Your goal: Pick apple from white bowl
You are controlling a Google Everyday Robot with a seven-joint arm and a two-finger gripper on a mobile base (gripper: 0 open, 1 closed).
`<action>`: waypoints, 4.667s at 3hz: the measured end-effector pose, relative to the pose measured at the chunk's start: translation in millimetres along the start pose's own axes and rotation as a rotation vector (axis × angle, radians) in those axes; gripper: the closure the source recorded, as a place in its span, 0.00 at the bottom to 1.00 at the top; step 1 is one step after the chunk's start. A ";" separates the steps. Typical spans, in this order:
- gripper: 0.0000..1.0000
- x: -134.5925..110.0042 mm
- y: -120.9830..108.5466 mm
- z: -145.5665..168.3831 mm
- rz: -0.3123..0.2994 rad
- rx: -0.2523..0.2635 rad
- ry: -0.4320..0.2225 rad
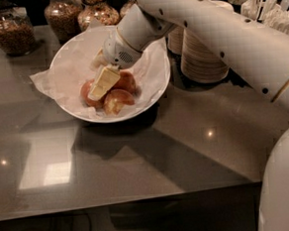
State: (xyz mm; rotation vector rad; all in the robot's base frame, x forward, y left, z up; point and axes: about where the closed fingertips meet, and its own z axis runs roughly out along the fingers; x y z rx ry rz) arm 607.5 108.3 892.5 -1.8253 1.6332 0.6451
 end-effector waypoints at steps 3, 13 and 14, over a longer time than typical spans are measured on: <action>0.31 4.4 11.9 23.1 0.005 -0.071 0.008; 1.00 -9.5 113.9 -130.8 -0.155 0.043 -0.304; 1.00 -3.5 118.0 -126.4 -0.143 0.032 -0.297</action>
Offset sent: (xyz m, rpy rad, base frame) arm -0.0089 0.0027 -0.0171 -0.0059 0.0482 0.0240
